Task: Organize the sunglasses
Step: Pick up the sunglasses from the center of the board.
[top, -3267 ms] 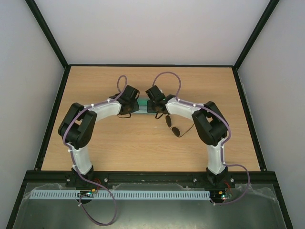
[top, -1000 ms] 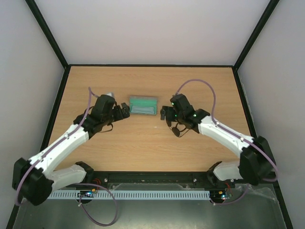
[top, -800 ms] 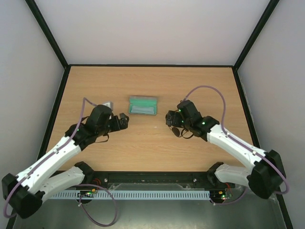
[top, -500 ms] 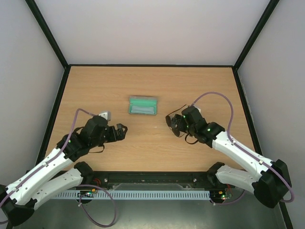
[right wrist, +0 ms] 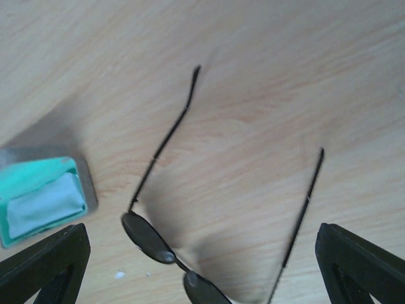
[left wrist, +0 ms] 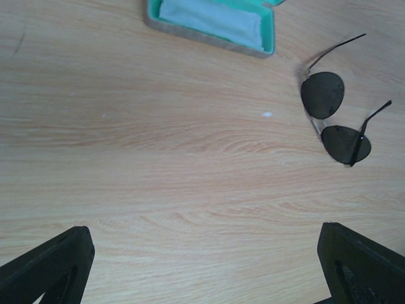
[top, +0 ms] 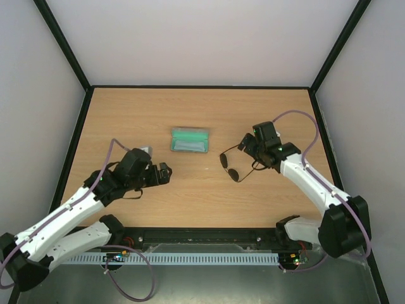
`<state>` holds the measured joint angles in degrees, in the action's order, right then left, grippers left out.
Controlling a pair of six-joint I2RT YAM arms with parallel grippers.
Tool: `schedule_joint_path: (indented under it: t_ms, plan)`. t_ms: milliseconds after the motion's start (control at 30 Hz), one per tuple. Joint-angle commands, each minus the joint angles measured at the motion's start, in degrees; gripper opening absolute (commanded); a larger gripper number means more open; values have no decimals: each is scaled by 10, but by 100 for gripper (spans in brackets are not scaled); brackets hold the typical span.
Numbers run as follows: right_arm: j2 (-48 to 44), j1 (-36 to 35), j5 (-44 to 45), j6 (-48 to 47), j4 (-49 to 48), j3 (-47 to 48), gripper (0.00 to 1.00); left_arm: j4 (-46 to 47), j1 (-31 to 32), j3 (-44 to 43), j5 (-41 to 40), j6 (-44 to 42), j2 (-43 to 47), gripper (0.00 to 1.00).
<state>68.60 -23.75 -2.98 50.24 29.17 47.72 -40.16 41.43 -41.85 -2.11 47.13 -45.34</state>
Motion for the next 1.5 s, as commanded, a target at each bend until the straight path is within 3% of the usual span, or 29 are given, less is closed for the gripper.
schedule_joint_path:
  t_ms: [0,167,367,633,733,800,1033,1233,1467]
  plan:
    - [57,12,-14,-25,56,70,98,18,-8,-51,24,-7,-62,100]
    - [96,12,-29,-23,74,81,99,45,-21,-57,72,14,-115,100]
    - [110,12,-40,-11,98,81,99,6,-28,-109,81,13,-155,100]
    - [87,15,17,19,54,11,99,-7,-38,-118,91,-23,-180,100]
    - [82,16,5,17,6,-35,87,29,-37,-87,108,-43,-180,99]
    - [80,16,1,5,-14,-54,74,73,-37,-55,129,-56,-168,100]
    - [32,16,-22,-4,-13,-78,69,87,-31,-10,155,-80,-200,99]
    - [16,16,9,-1,-8,-84,70,62,0,-32,113,-54,-184,99]
    - [24,16,-19,-4,-57,-118,70,9,44,-23,58,33,-129,99]
